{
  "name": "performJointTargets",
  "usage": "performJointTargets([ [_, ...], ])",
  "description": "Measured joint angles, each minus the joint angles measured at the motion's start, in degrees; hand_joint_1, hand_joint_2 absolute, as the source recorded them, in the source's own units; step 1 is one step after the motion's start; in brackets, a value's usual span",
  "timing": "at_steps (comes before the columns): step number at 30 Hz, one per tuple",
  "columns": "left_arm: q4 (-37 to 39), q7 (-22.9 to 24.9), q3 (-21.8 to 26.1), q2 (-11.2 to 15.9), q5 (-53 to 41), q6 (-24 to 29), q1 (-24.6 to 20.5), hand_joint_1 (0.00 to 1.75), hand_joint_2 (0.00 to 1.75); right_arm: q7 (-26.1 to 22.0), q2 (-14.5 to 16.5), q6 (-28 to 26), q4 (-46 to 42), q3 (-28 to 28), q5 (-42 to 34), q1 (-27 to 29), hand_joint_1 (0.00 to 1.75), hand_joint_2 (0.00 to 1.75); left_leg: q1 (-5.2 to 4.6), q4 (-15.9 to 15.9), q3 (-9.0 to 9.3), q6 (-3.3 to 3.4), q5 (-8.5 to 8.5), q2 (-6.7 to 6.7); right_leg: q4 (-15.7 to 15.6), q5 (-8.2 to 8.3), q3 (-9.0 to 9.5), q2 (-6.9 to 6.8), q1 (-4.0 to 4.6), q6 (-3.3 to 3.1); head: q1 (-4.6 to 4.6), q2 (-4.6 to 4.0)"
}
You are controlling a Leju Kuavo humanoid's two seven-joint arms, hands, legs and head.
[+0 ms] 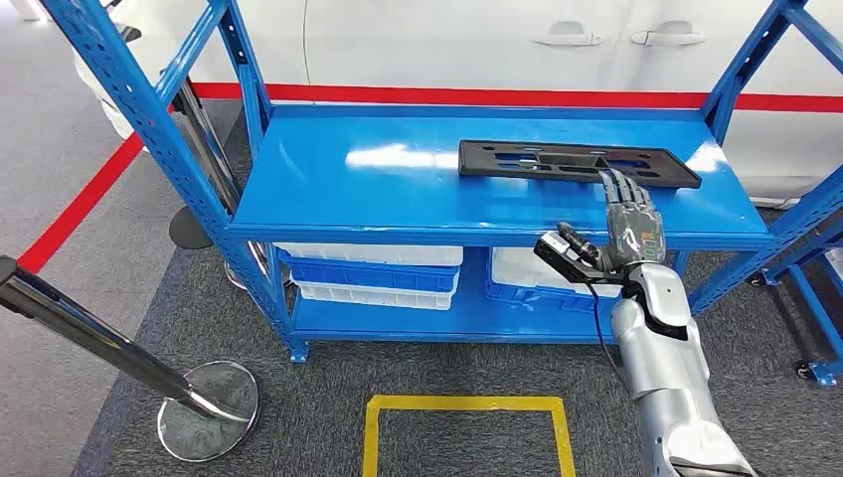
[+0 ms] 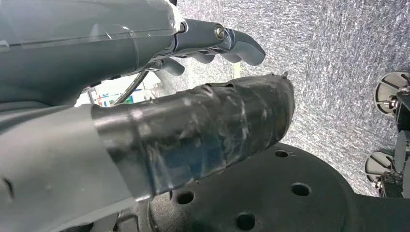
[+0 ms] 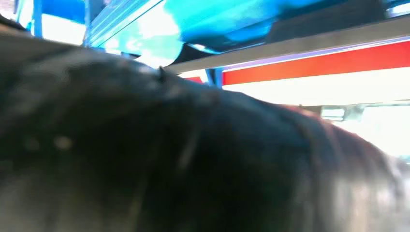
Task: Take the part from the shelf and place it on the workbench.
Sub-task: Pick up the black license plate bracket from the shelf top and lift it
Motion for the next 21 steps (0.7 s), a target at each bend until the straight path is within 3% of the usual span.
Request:
performJointTargets([
  [21, 0.1, 0.3, 0.0, 0.0, -1.2, -0.5, 0.0, 0.00, 0.00, -0.3, -0.9, 0.9, 1.1, -1.1, 2.2, 1.0, 0.00, 0.00, 0.00, 0.0, 0.00, -0.01, 0.01, 0.00, 0.0, 0.00, 0.00, 0.01, 0.00, 0.00, 0.00, 0.00],
])
